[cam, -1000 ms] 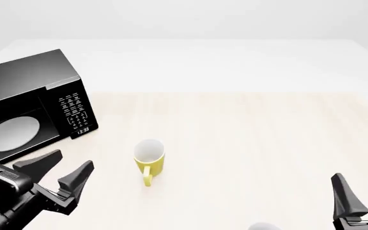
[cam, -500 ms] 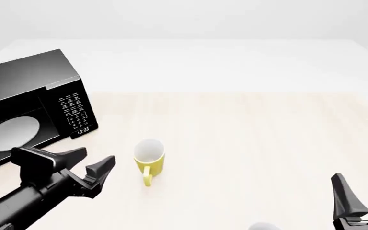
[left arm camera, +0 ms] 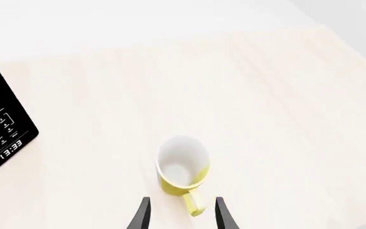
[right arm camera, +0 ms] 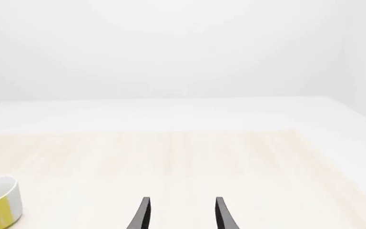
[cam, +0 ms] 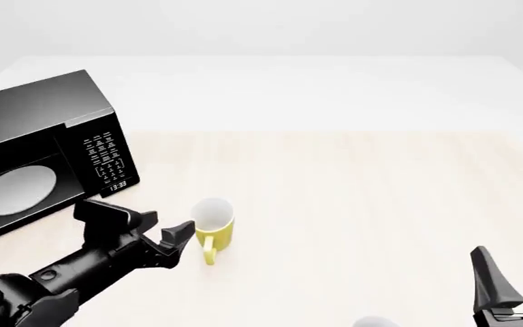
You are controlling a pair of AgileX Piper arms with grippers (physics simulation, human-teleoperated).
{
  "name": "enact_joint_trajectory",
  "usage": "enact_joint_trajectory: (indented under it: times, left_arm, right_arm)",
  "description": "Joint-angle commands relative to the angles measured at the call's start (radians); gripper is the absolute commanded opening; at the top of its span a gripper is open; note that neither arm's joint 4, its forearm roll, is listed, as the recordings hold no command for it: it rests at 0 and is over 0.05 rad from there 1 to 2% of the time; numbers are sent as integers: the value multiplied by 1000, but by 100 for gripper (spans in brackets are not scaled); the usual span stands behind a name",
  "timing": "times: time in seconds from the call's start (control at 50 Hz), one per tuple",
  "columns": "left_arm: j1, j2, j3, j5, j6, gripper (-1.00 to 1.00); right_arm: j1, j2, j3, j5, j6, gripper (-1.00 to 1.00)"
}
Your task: Put the yellow and white mug in the microwave and close it.
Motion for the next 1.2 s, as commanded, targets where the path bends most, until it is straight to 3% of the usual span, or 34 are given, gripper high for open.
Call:
enact_joint_trajectory:
  times: [0.02,0.18,0.86,1.2]
  left_arm:
    - [-15,134,-16,-71,-32,100]
    - [-23,239,-35,-99,-89,100]
    - [-58,489,-70,-193,-154,100]
    - [-98,608,-93,-223,-220,100]
  right_arm:
    - [0,-2,1,0,-4,100]
    - [0,-2,1,0,-4,100]
    - [1,-2,1,0,-4,100]
    - [0,-2,1,0,-4,100]
